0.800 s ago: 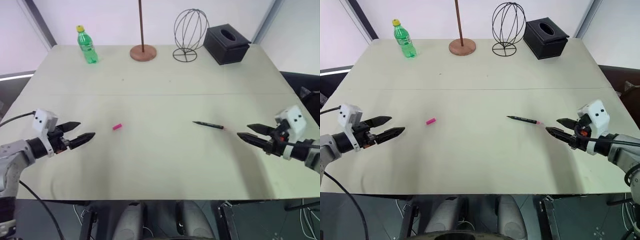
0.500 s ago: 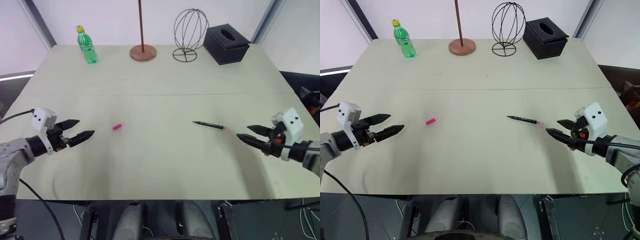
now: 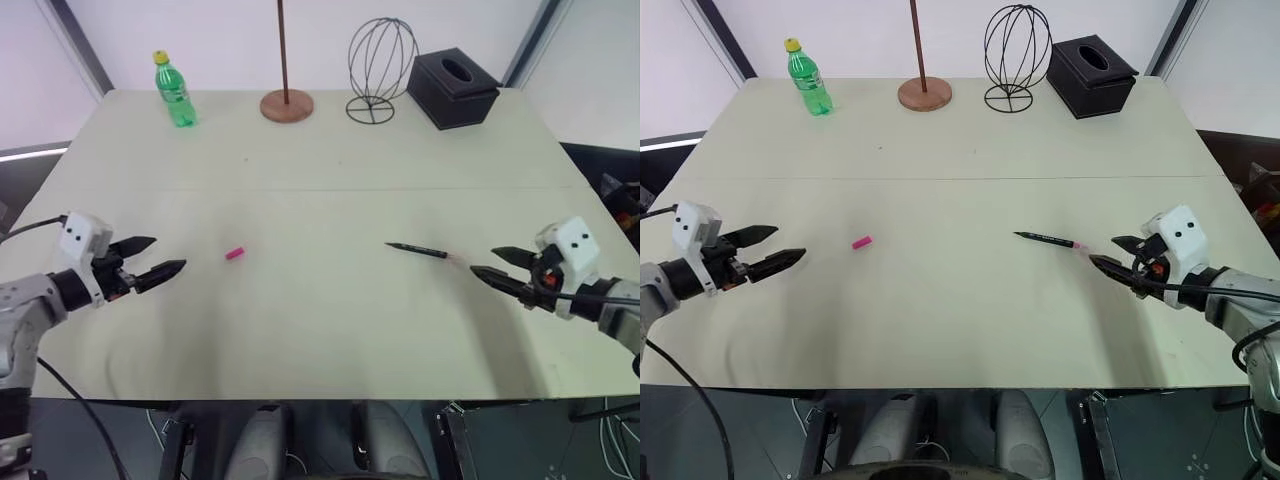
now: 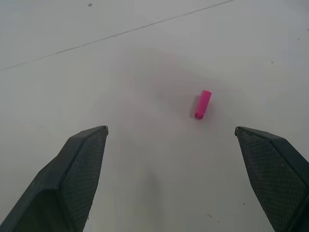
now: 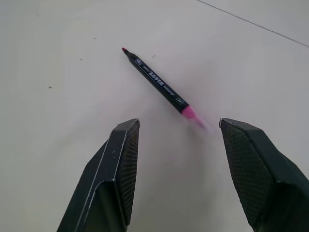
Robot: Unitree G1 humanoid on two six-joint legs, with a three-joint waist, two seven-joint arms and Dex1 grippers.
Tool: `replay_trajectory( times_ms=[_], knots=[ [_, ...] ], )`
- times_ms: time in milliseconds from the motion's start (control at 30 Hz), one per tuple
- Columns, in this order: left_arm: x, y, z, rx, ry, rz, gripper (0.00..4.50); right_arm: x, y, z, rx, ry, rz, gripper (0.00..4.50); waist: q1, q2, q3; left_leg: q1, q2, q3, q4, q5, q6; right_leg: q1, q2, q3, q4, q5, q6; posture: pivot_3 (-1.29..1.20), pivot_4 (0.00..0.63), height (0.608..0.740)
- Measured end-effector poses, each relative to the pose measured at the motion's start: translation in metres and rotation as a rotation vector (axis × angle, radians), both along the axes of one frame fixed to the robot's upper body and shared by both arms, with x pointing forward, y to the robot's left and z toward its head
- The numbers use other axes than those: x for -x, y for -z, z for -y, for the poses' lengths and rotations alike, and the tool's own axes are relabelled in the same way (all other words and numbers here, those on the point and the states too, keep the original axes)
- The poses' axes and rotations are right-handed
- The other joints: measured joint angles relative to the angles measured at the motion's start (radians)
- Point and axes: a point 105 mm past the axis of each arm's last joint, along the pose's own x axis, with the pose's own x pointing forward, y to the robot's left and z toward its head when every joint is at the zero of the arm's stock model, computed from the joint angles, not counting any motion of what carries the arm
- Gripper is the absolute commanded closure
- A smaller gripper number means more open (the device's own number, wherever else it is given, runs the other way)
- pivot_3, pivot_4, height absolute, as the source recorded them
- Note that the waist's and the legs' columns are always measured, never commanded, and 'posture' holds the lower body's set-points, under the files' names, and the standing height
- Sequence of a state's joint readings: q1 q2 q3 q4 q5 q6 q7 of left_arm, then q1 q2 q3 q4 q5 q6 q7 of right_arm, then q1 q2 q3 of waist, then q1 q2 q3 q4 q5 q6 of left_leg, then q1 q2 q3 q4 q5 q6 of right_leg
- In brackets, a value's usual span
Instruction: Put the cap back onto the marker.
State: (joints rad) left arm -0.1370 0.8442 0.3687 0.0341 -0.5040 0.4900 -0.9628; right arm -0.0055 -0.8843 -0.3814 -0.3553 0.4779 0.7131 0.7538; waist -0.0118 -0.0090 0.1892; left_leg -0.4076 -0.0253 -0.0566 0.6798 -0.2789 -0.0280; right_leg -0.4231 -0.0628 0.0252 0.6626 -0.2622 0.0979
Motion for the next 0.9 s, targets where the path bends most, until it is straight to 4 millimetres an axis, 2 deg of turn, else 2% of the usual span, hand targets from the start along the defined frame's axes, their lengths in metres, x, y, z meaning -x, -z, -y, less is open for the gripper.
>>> replay_trajectory(
  times_ms=[100,400,467,633,700,900],
  knots=[
    [-0.001,0.000,0.000,-0.007,0.000,0.007,0.07,-0.001,0.005,0.000,0.023,0.001,-0.006,1.76,0.000,0.000,0.000,0.000,0.000,0.000,0.000,0.000,0.000,0.000,0.000,0.000,0.000,0.000,0.000,0.00,0.150,0.740],
    [-0.003,-0.004,0.002,-0.015,0.024,0.021,0.07,-0.002,0.004,0.004,0.057,0.004,0.024,1.76,0.001,0.000,0.000,0.000,0.000,0.000,0.000,0.000,0.000,0.000,0.000,0.000,0.000,0.000,0.000,0.00,0.150,0.740],
    [-0.008,-0.008,0.009,-0.025,0.068,0.021,0.07,-0.006,0.004,0.009,0.083,0.013,0.042,1.76,0.001,-0.001,0.000,0.000,0.000,0.000,0.000,0.000,0.000,0.000,0.000,0.000,0.000,0.000,0.000,0.00,0.150,0.740],
    [-0.019,-0.052,0.039,-0.124,0.288,0.089,0.07,-0.025,0.010,0.006,0.192,-0.077,0.070,1.76,-0.003,-0.001,0.000,0.001,0.000,0.001,0.000,0.000,0.000,0.001,0.001,0.000,0.000,0.000,0.000,0.00,0.150,0.740],
    [-0.020,-0.063,0.052,-0.157,0.387,0.093,0.07,-0.035,0.011,0.001,0.205,-0.121,0.078,1.76,-0.008,0.000,0.000,0.001,0.000,0.002,0.000,0.000,0.000,0.000,0.001,0.000,0.000,0.000,0.000,0.00,0.150,0.740],
    [-0.023,-0.054,0.070,-0.188,0.588,-0.008,0.07,-0.060,0.022,-0.017,0.215,-0.251,0.080,1.76,-0.010,-0.001,0.001,0.000,0.001,0.002,0.000,0.000,0.000,0.000,0.004,0.000,0.000,0.000,0.000,0.00,0.150,0.740]
  ],
)
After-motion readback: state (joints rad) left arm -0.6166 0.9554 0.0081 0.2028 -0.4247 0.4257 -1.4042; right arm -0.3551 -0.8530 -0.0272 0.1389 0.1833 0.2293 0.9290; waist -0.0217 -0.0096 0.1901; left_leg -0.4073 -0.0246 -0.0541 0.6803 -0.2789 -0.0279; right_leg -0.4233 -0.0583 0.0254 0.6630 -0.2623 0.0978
